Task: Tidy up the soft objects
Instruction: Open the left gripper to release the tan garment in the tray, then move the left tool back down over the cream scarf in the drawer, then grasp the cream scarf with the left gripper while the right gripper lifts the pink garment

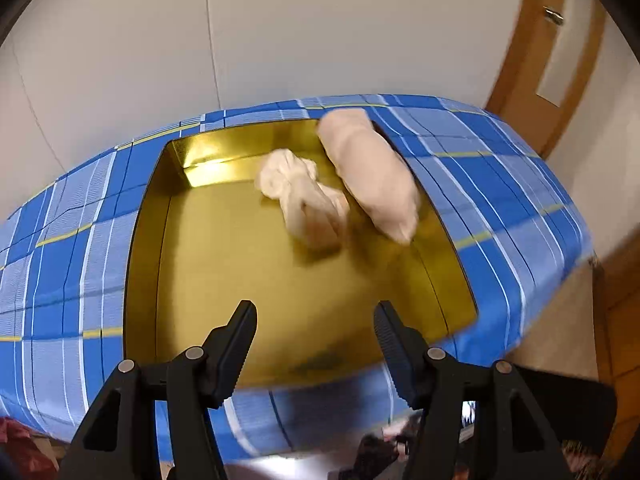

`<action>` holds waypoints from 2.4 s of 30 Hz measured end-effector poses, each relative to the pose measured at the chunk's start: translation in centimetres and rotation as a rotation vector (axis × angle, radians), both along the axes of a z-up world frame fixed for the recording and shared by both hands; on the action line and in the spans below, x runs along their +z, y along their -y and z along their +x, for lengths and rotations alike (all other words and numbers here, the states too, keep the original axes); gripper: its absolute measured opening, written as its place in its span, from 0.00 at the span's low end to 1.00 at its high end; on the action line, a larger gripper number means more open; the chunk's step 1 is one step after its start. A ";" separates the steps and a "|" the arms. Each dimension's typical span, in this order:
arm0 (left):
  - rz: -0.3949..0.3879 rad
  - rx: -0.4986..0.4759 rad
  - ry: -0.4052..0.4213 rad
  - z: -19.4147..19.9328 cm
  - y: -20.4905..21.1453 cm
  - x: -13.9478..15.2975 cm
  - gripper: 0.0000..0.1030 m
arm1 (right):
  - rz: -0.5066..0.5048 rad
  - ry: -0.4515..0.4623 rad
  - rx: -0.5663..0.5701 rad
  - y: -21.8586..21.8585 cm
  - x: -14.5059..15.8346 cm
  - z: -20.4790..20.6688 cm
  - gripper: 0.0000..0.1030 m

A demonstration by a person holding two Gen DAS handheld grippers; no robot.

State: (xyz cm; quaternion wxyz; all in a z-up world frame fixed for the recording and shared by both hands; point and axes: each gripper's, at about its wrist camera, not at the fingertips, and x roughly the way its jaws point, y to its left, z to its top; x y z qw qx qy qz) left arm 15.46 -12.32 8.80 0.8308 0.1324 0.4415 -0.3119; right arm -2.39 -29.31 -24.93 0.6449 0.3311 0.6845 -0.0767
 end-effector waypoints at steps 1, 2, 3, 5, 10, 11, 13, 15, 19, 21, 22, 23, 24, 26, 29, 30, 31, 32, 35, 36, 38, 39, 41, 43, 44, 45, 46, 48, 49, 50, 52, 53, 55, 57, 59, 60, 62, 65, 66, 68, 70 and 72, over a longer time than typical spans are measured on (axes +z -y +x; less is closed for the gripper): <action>-0.005 -0.012 0.000 -0.8 -0.5 -0.2 0.60 | -0.006 0.000 0.005 -0.1 0.0 0.0 0.31; -0.009 -0.022 0.003 -1.7 -0.9 -0.5 0.60 | -0.011 0.001 0.009 -0.3 0.1 0.0 0.31; -0.006 -0.034 0.008 -2.9 -1.4 -0.9 0.60 | -0.017 0.001 0.013 -0.5 0.1 0.0 0.31; -0.002 -0.064 0.003 -4.7 -2.0 -1.9 0.60 | -0.025 0.002 0.018 -0.7 0.2 0.0 0.31; 0.100 -0.105 -0.063 -8.4 -2.8 -8.2 0.60 | -0.018 0.001 -0.008 -1.3 0.5 -0.3 0.31; 0.124 -0.109 -0.088 -8.7 -2.9 -9.8 0.60 | -0.014 0.000 -0.013 -1.4 0.6 -0.4 0.31; 0.170 -0.128 -0.141 -9.4 -3.0 -13.0 0.60 | -0.018 -0.002 -0.013 -1.4 0.6 -0.4 0.31; 0.268 -0.140 -0.170 -9.8 -2.8 -17.2 0.60 | -0.020 -0.004 -0.009 -1.5 0.3 -0.5 0.31; 0.382 -0.169 -0.198 -9.7 -2.0 -22.7 0.60 | -0.008 -0.006 -0.011 -1.5 0.0 -0.4 0.31; 0.427 -0.191 -0.220 -9.2 -1.4 -25.2 0.60 | -0.005 -0.009 -0.013 -1.5 -0.1 -0.4 0.31; 0.441 -0.202 -0.225 -9.1 -1.2 -26.0 0.60 | -0.001 -0.009 -0.015 -1.4 -0.1 -0.4 0.31; 0.458 -0.206 -0.226 -8.8 -1.1 -26.8 0.60 | 0.002 -0.010 -0.016 -1.4 -0.2 -0.4 0.31; 0.472 -0.208 -0.223 -8.6 -0.8 -27.5 0.60 | 0.005 -0.010 -0.017 -1.4 -0.2 -0.4 0.31; 0.480 -0.217 -0.238 -7.8 -0.2 -28.5 0.60 | 0.009 -0.010 -0.015 -1.0 -0.3 -0.4 0.31; 0.518 -0.228 -0.280 -6.7 0.5 -30.6 0.61 | 0.014 -0.012 -0.016 -0.4 -0.5 -0.4 0.31; 0.522 -0.228 -0.290 -6.4 0.7 -31.2 0.65 | 0.017 -0.012 -0.018 -0.3 -0.5 -0.4 0.31; 0.529 -0.222 -0.289 -6.1 0.7 -31.5 0.66 | 0.019 -0.013 -0.021 -0.2 -0.6 -0.5 0.31; 0.543 -0.210 -0.288 -5.9 0.8 -32.0 0.66 | 0.021 -0.014 -0.021 -0.1 -0.6 -0.4 0.31; 0.531 -0.187 -0.365 -6.1 0.4 -32.7 0.66 | 0.022 -0.013 -0.014 0.2 -0.6 -0.2 0.31; 0.526 -0.177 -0.389 -6.3 0.2 -32.8 0.66 | 0.019 -0.013 -0.010 0.1 -0.7 0.0 0.31; 0.496 -0.175 -0.447 -7.2 -0.4 -32.7 0.67 | 0.017 -0.013 -0.005 0.0 -0.7 0.1 0.31; 0.490 -0.177 -0.462 -7.6 -0.6 -32.7 0.67 | 0.017 -0.012 -0.002 -0.1 -0.7 0.1 0.31; 0.484 -0.161 -0.484 -8.5 -1.2 -32.5 0.67 | 0.008 -0.013 0.010 -0.4 -0.6 0.2 0.31; 0.461 -0.123 -0.479 -8.6 -1.7 -32.1 0.68 | -0.001 -0.016 0.026 -0.7 -0.6 0.4 0.33; 0.444 -0.107 -0.475 -8.7 -1.9 -31.9 0.68 | -0.006 -0.018 0.033 -0.9 -0.6 0.5 0.33; 0.412 -0.078 -0.473 -8.4 -2.2 -31.6 0.68 | -0.015 -0.019 0.043 -1.1 -0.7 0.6 0.33; 0.392 -0.053 -0.474 -8.2 -2.4 -31.4 0.68 | -0.024 -0.021 0.053 -1.4 -0.7 0.8 0.33; 0.364 -0.007 -0.468 -7.6 -2.8 -31.3 0.68 | -0.046 -0.024 0.081 -1.9 -0.8 1.0 0.33; 0.364 -0.003 -0.459 -7.4 -3.0 -31.4 0.68 | -0.052 -0.024 0.090 -2.0 -0.8 1.1 0.33; 0.378 -0.004 -0.425 -7.4 -3.1 -31.5 0.68 | -0.054 -0.023 0.094 -2.2 -0.8 1.1 0.33; 0.401 -0.002 -0.376 -7.4 -2.8 -31.6 0.66 | -0.046 -0.017 0.092 -2.3 -0.8 1.1 0.32; 0.404 0.009 -0.357 -7.4 -2.9 -31.6 0.66 | -0.032 -0.008 0.083 -2.3 -0.8 1.0 0.32; 0.387 0.030 -0.356 -7.2 -3.3 -31.8 0.62 | -0.004 0.008 0.065 -2.0 -0.6 0.7 0.32; 0.384 0.053 -0.364 -7.1 -3.8 -32.1 0.59 | 0.011 0.021 0.057 -2.0 -0.2 0.5 0.31; 0.383 0.064 -0.371 -6.8 -4.1 -32.6 0.58 | 0.035 0.036 0.048 -2.0 0.3 0.2 0.31; 0.380 0.074 -0.383 -6.7 -4.3 -32.8 0.58 | 0.050 0.048 0.041 -2.0 0.7 0.0 0.31; 0.354 0.101 -0.414 -6.4 -4.8 -33.1 0.58 | 0.060 0.067 0.041 -2.1 1.4 -0.4 0.30; 0.330 0.127 -0.432 -6.8 -5.4 -33.2 0.58 | 0.073 0.093 0.020 -1.5 2.8 -1.7 0.30; 0.325 0.134 -0.444 -6.8 -5.5 -33.3 0.58 | 0.085 0.100 0.005 -1.3 3.0 -2.0 0.29; 0.318 0.134 -0.449 -6.6 -6.3 -33.2 0.58 | 0.120 0.110 -0.036 -0.7 3.4 -2.8 0.29; 0.320 0.134 -0.446 -6.5 -6.5 -33.3 0.50 | 0.133 0.113 -0.060 -0.2 3.7 -3.6 0.28; 0.327 0.138 -0.445 -6.6 -7.0 -33.5 0.46 | 0.113 0.107 -0.060 0.0 3.9 -4.2 0.28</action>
